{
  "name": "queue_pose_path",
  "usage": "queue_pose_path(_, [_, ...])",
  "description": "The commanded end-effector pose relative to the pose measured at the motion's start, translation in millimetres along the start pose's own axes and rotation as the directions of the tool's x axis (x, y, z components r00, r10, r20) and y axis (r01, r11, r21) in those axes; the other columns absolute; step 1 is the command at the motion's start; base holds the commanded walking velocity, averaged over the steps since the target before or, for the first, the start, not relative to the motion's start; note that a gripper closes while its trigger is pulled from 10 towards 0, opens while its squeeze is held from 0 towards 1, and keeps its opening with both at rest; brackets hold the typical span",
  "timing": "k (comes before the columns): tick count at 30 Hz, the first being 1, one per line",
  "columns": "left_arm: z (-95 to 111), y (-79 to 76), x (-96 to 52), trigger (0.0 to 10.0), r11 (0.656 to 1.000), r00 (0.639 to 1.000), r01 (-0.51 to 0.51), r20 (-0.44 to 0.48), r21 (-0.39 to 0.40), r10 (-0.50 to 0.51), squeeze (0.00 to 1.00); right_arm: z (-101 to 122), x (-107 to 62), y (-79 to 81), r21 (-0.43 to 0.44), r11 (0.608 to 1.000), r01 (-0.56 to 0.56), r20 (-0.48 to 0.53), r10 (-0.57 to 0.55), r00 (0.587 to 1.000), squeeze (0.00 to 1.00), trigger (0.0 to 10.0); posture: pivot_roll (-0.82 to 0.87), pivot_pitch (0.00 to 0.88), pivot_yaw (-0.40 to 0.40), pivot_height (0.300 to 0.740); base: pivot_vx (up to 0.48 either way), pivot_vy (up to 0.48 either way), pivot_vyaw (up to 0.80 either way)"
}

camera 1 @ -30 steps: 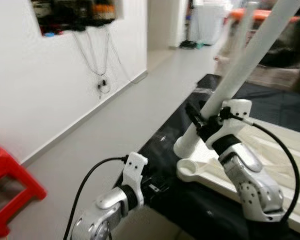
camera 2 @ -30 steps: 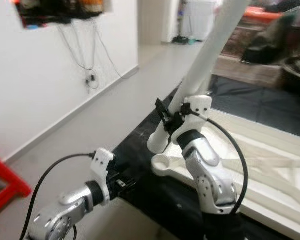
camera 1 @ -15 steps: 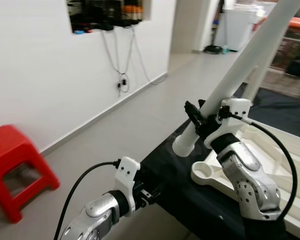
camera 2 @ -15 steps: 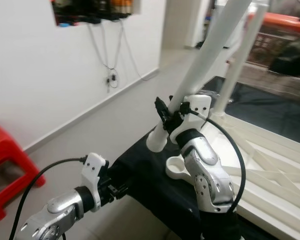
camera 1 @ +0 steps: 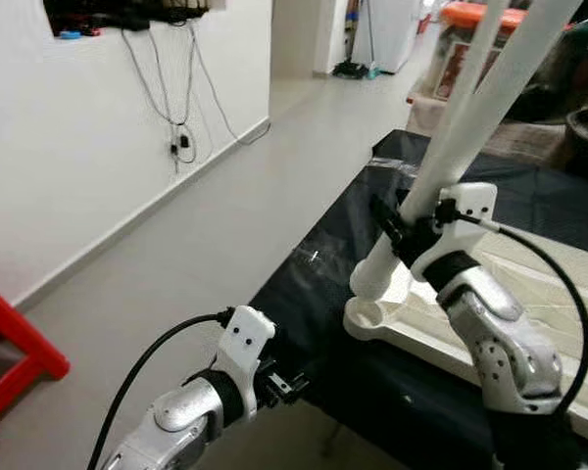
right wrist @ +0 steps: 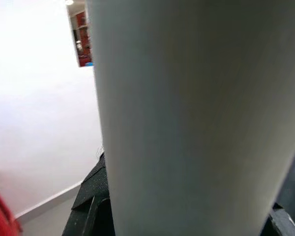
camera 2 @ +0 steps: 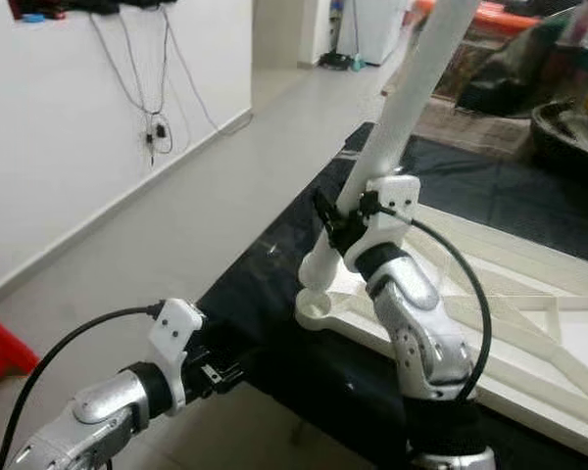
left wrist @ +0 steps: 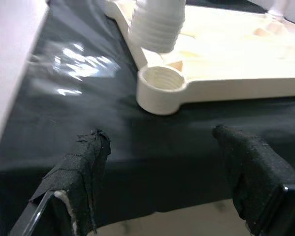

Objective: Building children table

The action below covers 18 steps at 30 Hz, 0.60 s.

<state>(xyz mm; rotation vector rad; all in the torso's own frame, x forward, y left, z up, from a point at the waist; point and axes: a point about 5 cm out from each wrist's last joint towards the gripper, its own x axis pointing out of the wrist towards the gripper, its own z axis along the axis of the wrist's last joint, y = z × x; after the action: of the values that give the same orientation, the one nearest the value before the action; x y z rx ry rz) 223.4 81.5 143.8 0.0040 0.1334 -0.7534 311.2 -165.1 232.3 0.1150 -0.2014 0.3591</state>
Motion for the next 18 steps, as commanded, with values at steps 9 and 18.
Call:
queue_pose_path(9, [7.0,5.5,-1.0,10.0,0.999,1.0,-0.018,0.017,0.035,0.017,0.0,6.3,1.9,-13.9,-0.025,0.999,0.041,0.015,-0.04,0.999,0.0,10.0,0.07,0.146,-0.071,0.74,0.0,0.0,-0.8])
queue_pose_path(18, [5.9,5.4,4.0,10.0,0.999,1.0,-0.017,0.016,0.039,0.016,0.0,10.5,10.7,-23.4,-0.023,0.999,0.04,0.035,-0.039,0.999,0.0,10.0,0.07,0.116,-0.075,0.74,0.0,0.0,-0.53])
